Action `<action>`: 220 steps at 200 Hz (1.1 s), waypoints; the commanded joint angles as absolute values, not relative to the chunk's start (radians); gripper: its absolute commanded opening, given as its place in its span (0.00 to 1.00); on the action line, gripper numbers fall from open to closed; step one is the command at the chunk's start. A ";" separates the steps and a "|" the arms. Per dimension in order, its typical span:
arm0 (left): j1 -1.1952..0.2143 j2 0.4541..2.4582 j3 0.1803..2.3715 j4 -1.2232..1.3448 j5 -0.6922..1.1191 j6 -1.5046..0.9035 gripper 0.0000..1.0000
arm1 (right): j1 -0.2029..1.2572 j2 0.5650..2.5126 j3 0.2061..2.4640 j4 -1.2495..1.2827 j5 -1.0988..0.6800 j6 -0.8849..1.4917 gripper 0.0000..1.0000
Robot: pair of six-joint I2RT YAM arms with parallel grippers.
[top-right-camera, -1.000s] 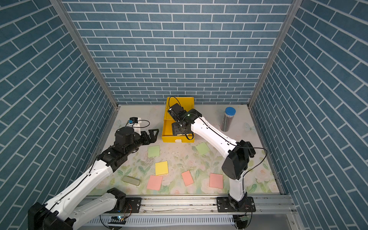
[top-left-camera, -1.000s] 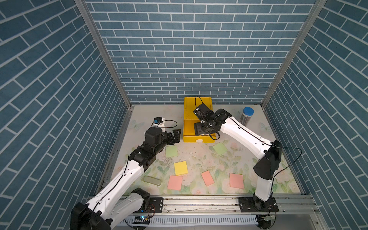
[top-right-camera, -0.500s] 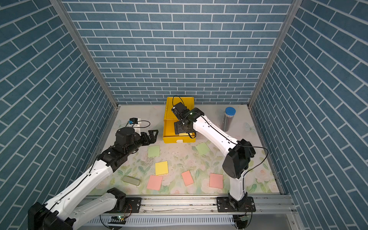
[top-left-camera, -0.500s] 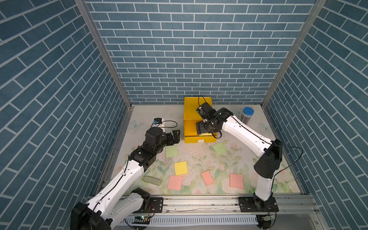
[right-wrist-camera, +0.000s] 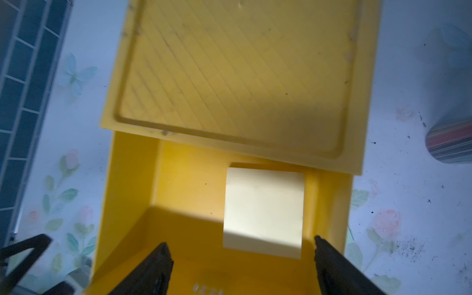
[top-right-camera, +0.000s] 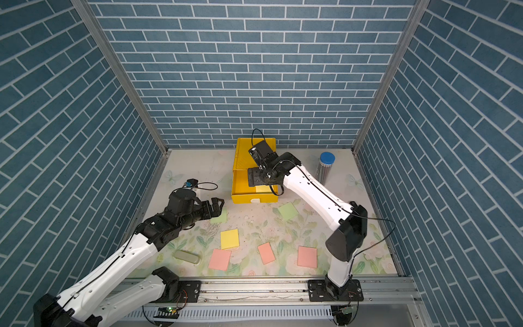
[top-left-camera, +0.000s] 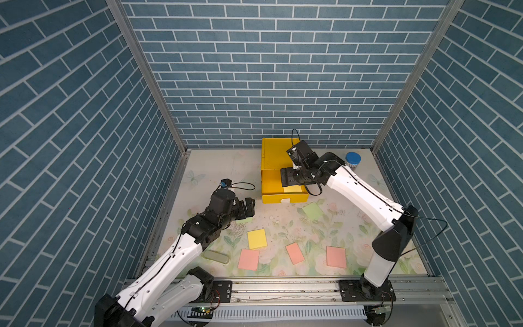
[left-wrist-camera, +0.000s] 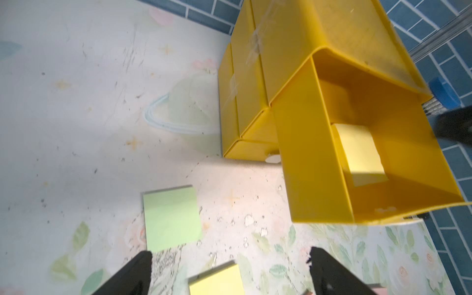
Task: Please put the sticky notes in the drawer by color
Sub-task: Place the sticky notes in the drawer, then pick up the sticky notes from the center of the board.
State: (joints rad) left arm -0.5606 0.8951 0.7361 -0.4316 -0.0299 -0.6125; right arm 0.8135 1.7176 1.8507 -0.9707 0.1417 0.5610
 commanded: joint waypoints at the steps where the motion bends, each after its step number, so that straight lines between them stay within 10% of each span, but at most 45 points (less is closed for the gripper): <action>1: -0.654 0.872 0.677 -0.549 -0.087 -0.738 1.00 | 0.815 1.561 1.774 -0.916 0.134 0.526 0.89; 78: -1.088 1.275 0.729 -0.555 -0.415 -0.989 1.00 | 0.701 1.229 1.336 -0.821 0.096 0.514 0.89; 220: -1.100 1.458 0.704 -0.491 -0.386 -1.055 1.00 | 0.672 1.060 1.074 -0.792 0.044 0.515 0.90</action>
State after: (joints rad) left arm -1.0950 1.4322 0.6918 -0.4732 -0.3580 -1.0328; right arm 0.6754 1.0840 1.0805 -0.8021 0.0475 0.5411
